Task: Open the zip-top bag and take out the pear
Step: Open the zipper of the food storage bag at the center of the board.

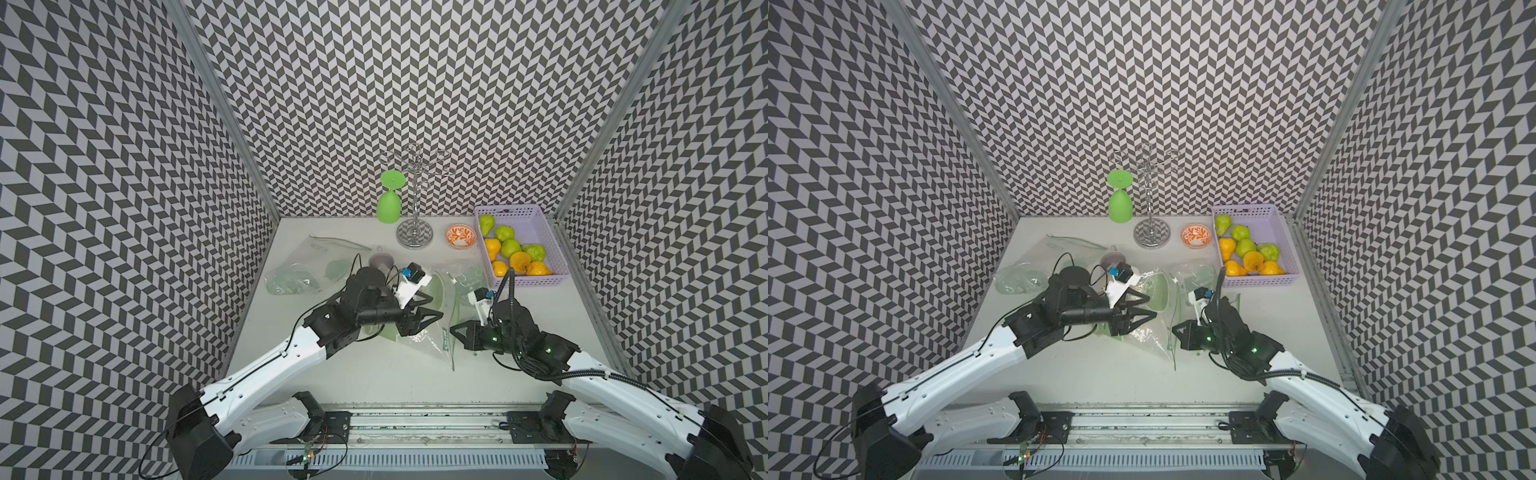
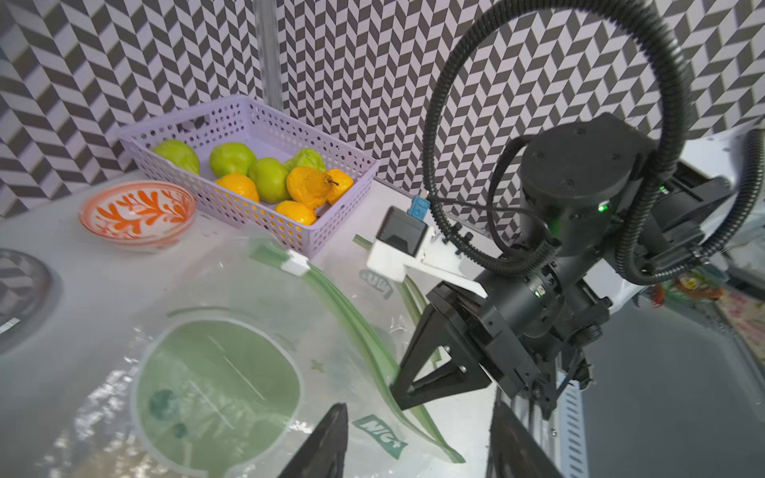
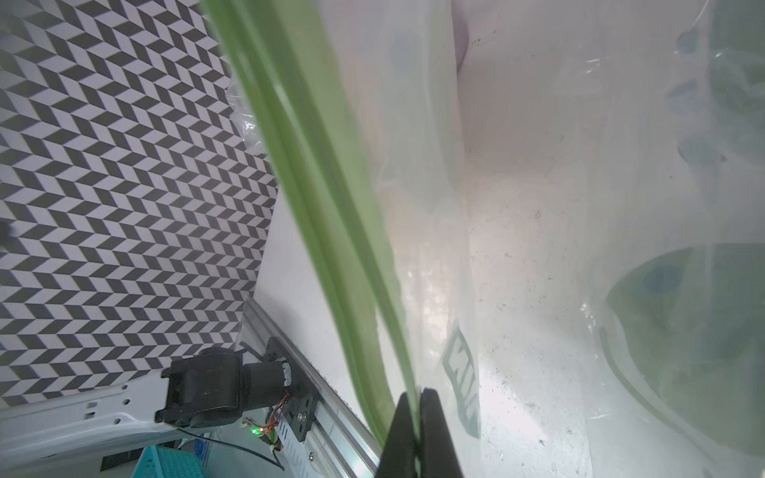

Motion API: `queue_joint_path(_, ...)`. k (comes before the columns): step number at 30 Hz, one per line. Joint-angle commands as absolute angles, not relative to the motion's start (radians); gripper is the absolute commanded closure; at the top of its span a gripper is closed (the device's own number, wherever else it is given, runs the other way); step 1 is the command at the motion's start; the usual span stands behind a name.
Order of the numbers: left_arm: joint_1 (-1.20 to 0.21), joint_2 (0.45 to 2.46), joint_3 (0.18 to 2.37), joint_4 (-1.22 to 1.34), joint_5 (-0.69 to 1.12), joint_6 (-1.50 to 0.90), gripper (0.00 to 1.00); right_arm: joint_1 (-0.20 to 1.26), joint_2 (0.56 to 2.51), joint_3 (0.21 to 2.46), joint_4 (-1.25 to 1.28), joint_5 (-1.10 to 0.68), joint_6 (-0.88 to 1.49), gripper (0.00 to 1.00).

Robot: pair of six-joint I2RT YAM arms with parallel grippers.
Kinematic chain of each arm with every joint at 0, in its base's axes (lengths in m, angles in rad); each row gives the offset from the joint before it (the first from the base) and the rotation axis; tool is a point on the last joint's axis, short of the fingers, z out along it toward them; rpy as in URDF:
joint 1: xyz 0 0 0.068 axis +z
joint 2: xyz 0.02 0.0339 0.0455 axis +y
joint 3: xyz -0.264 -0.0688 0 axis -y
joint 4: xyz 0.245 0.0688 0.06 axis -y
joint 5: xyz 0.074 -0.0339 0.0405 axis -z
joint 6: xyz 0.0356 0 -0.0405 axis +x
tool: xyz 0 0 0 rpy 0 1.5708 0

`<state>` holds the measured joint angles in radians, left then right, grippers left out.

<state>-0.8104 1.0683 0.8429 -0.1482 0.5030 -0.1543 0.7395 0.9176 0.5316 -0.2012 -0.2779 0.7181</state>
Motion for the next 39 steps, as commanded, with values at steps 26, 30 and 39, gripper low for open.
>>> queue_joint_path(26, -0.992, 1.252, 0.894, -0.192, 0.000, -0.390, 0.50, 0.823, 0.910, 0.486, 0.014, -0.380, 0.755, 1.00)
queue_joint_path(30, -0.999, 1.251, 0.887, -0.217, -0.037, -0.390, 0.54, 0.823, 0.921, 0.489, 0.018, -0.382, 0.754, 1.00)
queue_joint_path(39, -1.002, 1.172, 0.859, -0.236, -0.058, -0.390, 0.52, 0.823, 0.921, 0.497, 0.014, -0.362, 0.760, 1.00)
